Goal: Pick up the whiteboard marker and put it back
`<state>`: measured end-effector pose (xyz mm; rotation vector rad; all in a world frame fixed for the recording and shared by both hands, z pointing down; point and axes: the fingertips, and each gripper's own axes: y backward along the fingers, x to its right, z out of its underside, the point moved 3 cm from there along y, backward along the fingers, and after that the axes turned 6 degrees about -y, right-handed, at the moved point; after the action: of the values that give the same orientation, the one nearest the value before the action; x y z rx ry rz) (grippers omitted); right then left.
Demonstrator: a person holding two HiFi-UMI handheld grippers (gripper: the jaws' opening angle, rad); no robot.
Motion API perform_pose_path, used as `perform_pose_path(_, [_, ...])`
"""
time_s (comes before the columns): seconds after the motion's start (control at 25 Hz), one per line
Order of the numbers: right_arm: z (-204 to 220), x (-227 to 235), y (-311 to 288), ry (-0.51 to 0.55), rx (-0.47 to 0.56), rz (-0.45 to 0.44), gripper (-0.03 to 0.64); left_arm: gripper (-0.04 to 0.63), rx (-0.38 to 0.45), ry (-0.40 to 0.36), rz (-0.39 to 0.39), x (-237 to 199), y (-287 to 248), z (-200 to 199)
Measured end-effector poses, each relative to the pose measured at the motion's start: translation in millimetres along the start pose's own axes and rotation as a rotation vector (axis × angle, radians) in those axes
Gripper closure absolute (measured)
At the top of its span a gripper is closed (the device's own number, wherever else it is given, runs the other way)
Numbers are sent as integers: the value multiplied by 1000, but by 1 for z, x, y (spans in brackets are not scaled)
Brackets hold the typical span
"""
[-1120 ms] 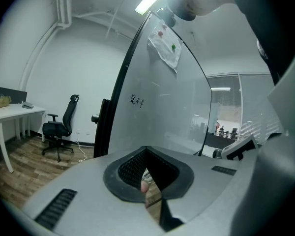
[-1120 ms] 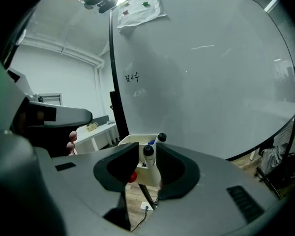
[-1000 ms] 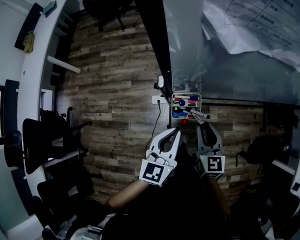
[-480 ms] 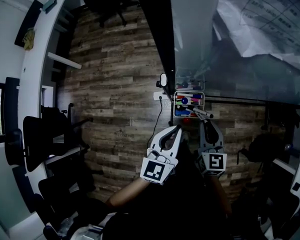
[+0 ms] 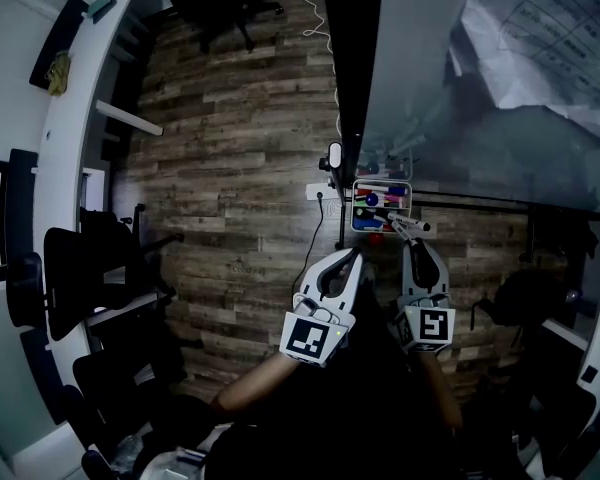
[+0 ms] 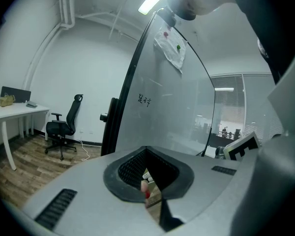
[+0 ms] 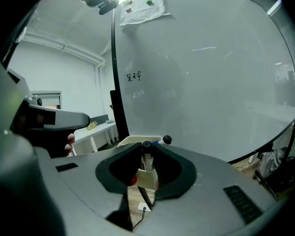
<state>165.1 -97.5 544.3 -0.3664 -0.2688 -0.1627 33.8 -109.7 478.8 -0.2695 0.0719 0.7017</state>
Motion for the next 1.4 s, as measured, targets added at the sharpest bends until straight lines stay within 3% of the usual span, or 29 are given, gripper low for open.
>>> perform_pose_path(0.52, [-11,-13,13,-3,25,6,534,588,30,8,-7,0,18,-4])
perform_pose_path(0.68, [-15,-19,17,6,37,-1,534,588,23,-32,4,0,26,-2])
perform_pose_path(0.88, [-13,-26,23,18,48,2,534,588,48,10,-9,0,35,-6])
perform_pose_path(1.4, [-19,-46,44,40,100,26,535,588,49,-62,18,-3,68,-5])
